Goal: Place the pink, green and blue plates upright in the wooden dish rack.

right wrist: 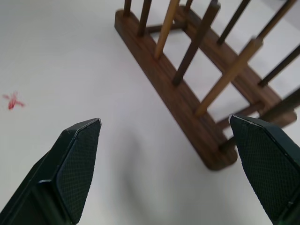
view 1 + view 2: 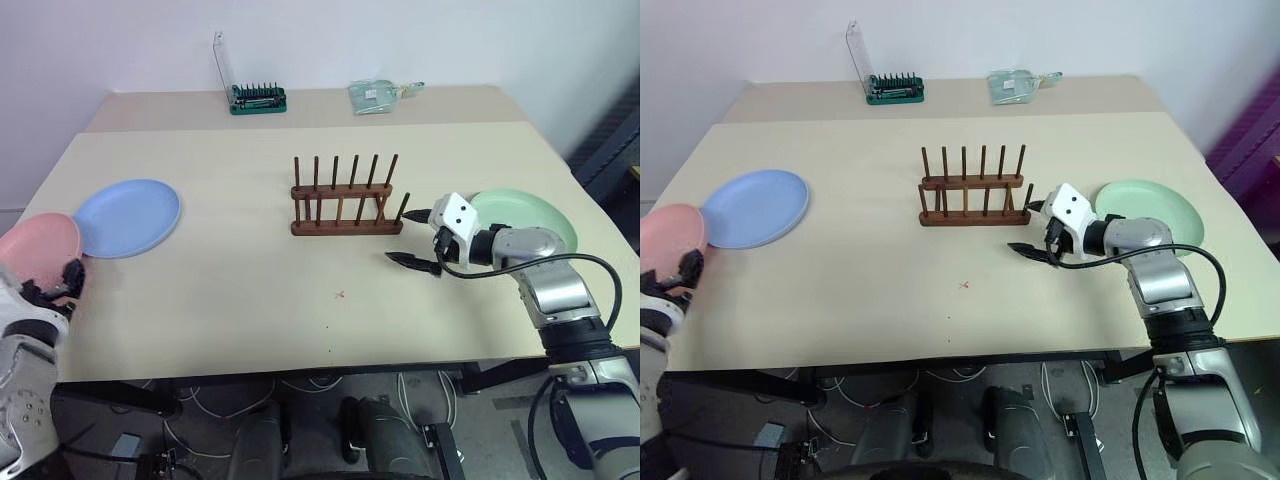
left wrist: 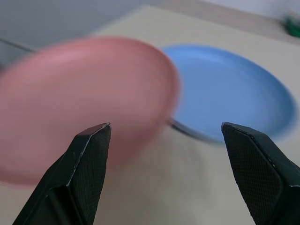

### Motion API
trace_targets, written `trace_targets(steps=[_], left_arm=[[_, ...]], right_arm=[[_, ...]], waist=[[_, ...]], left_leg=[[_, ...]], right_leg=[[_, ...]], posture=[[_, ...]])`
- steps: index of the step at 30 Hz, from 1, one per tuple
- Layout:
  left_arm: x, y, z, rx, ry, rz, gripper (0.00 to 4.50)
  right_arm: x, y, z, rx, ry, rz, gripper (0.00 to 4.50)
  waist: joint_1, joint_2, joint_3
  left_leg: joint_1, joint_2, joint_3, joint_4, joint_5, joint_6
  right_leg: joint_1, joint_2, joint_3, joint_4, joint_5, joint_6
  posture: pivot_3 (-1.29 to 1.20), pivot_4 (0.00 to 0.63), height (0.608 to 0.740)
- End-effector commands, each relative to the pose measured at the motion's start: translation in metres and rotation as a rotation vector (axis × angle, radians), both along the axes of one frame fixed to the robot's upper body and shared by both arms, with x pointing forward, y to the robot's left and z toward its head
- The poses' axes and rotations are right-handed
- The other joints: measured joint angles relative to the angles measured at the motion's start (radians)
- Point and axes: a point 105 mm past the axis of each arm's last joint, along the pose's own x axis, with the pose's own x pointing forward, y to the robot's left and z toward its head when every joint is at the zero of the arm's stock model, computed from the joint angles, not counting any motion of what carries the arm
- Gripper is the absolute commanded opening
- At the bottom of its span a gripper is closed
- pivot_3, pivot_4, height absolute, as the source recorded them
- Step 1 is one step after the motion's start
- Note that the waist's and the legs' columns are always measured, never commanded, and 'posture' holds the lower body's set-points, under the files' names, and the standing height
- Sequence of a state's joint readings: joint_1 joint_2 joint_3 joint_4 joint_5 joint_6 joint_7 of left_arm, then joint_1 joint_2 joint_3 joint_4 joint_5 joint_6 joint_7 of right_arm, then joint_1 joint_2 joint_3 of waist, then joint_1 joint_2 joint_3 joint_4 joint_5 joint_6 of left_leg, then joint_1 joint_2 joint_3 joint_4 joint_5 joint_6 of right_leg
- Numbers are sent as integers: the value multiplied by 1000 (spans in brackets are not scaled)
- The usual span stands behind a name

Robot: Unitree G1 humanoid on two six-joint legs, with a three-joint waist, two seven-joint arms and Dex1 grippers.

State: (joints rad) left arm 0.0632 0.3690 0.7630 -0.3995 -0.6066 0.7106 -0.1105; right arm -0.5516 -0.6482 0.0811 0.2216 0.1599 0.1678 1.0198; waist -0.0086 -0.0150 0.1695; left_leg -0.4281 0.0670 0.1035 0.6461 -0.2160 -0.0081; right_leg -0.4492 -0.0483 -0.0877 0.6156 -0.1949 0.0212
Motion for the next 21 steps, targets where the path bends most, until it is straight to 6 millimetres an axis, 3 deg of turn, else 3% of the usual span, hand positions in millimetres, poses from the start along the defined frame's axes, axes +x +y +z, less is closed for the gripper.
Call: trace_targets(steps=[1, 4, 7, 9, 13, 21], left_arm=[[-8, 11, 17, -26, -94, 105, 3857], [-17, 31, 11, -156, -129, 271, 3857], [-22, 35, 22, -250, -256, 348, 3857], [-26, 32, 26, -369, -362, 383, 3857], [-24, 9, 22, -452, -388, 293, 3857], [-34, 13, -2, -709, -432, 416, 3857]], right_arm=[[1, 3, 6, -2, -31, 18, 4469], [0, 2, 4, -3, -24, 19, 4469], [0, 1, 2, -3, -19, 13, 4469], [0, 0, 1, -2, -16, 9, 4469], [0, -1, -2, 1, -9, 2, 4469], [0, 0, -6, 5, -5, -4, 4469]], waist=[[0, 0, 0], [-2, 0, 0], [-2, -1, 0], [-1, -1, 0], [-1, -2, 0], [-1, -4, 1]], left_leg=[[0, 0, 0, 0, 0, 0], [0, 0, 0, 0, 0, 0], [0, 0, 0, 0, 1, 2], [0, 0, 0, 0, 1, 2], [0, 0, 0, 1, 1, 2], [1, -1, 0, 1, 1, 1]], right_leg=[[0, -1, 0, 0, 0, 0], [0, -1, 0, 0, 0, 0], [0, 1, 0, 0, 0, 0], [1, 1, 0, 0, 0, 0], [1, 1, 0, 0, 0, 0], [2, 2, 0, 0, 0, 0]], posture=[[0, 150, 730], [0, 150, 730], [0, 150, 730], [0, 150, 730], [0, 150, 730], [0, 150, 730]])
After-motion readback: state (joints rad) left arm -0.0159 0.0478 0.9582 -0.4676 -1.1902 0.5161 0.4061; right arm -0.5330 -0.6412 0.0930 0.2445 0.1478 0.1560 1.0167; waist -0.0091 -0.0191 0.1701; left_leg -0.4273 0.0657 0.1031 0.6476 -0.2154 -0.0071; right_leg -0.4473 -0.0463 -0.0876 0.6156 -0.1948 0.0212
